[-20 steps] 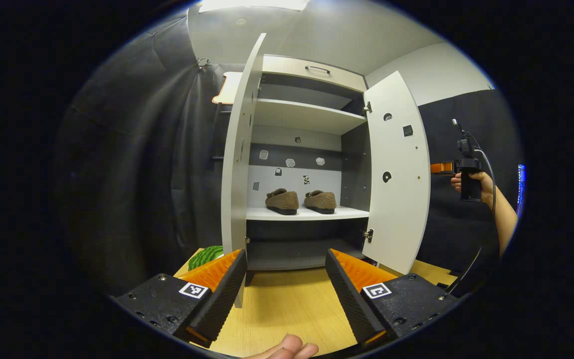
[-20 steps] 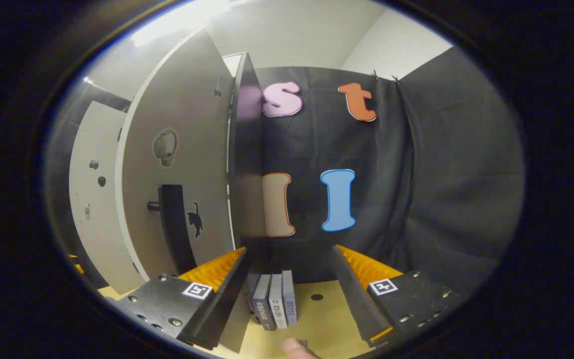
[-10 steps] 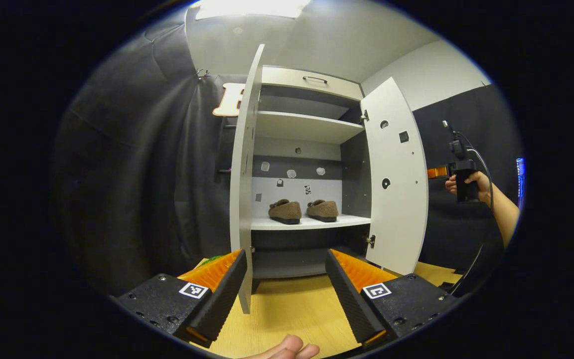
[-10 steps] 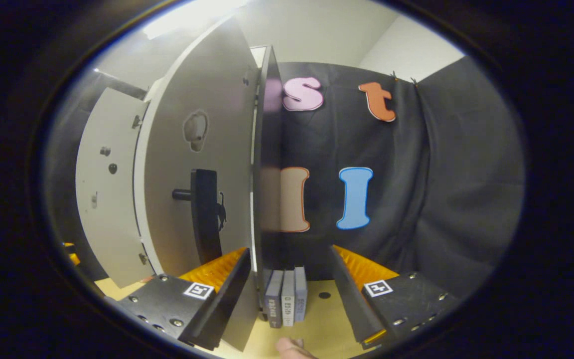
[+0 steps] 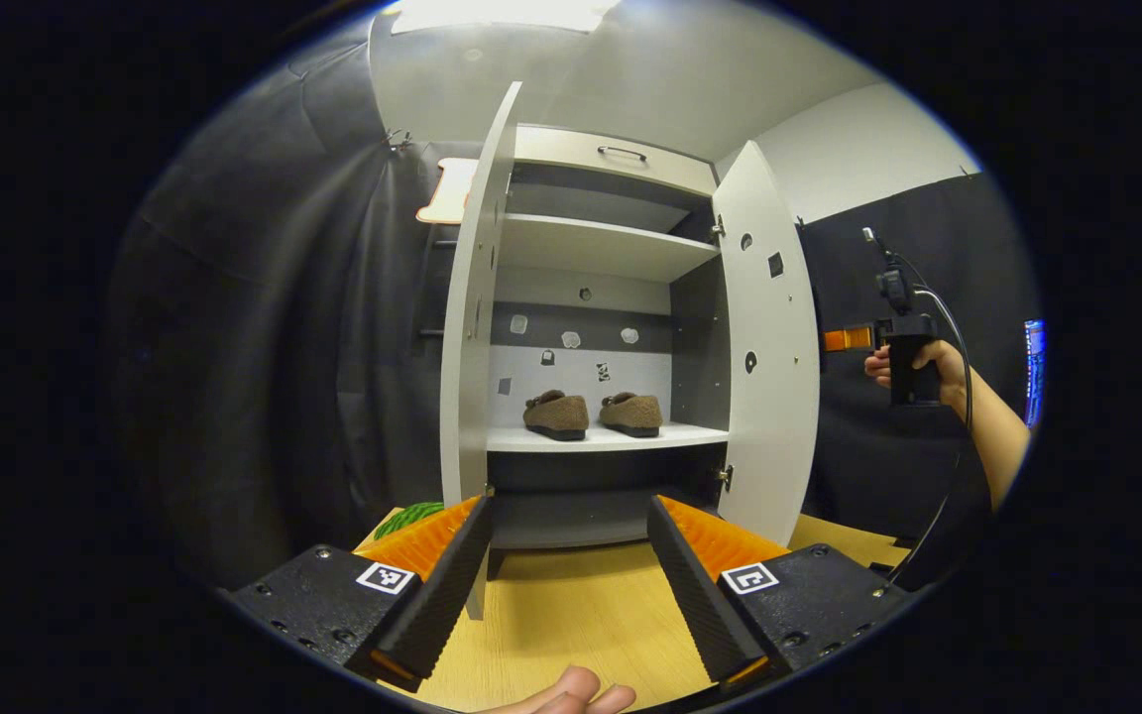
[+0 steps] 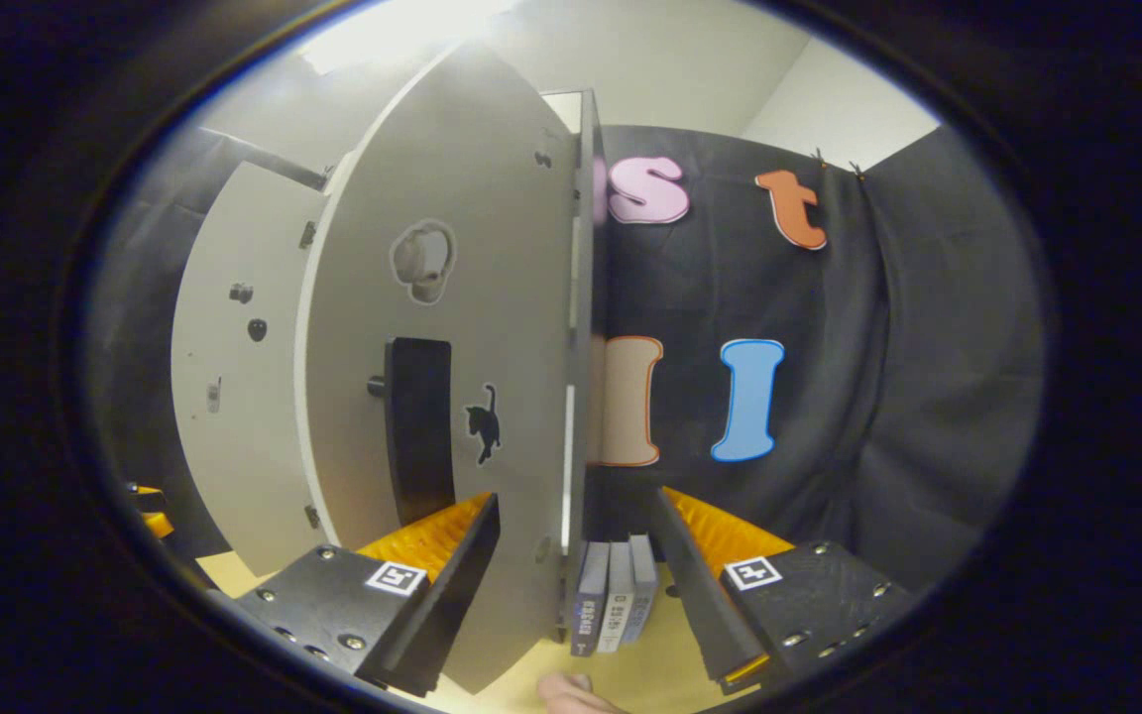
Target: Grab one shoe with the right hand and put it into the shoe cabinet, grab the other shoe with the left hand and put it into the shoe cabinet; then close the right door with the right hand and the left door with the left hand.
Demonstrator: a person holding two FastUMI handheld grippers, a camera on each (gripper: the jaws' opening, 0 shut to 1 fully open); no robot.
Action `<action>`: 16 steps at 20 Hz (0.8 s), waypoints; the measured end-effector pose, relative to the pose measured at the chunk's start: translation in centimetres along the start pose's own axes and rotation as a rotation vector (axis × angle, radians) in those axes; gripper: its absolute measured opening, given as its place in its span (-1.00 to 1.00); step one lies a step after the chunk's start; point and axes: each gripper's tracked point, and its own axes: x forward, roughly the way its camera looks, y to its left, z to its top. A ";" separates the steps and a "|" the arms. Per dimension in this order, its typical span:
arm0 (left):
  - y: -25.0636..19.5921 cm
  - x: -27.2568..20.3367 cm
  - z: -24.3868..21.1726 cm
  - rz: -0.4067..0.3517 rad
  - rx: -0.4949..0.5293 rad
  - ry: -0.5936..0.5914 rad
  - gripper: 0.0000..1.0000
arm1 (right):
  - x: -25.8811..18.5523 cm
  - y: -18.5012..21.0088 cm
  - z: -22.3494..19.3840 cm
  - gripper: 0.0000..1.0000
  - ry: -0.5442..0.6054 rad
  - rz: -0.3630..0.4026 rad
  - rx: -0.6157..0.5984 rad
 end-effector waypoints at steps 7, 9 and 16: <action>0.8 -0.1 -0.2 0.018 0.003 0.007 0.94 | 1.0 4.0 0.1 0.83 0.001 -0.035 0.025; 1.1 -0.1 -0.2 0.016 0.009 0.007 0.93 | 1.5 5.7 0.0 0.83 -0.008 -0.024 0.030; 3.3 -0.7 0.4 0.057 0.018 -0.010 0.93 | -1.5 8.1 -0.3 0.95 -0.114 -0.071 0.090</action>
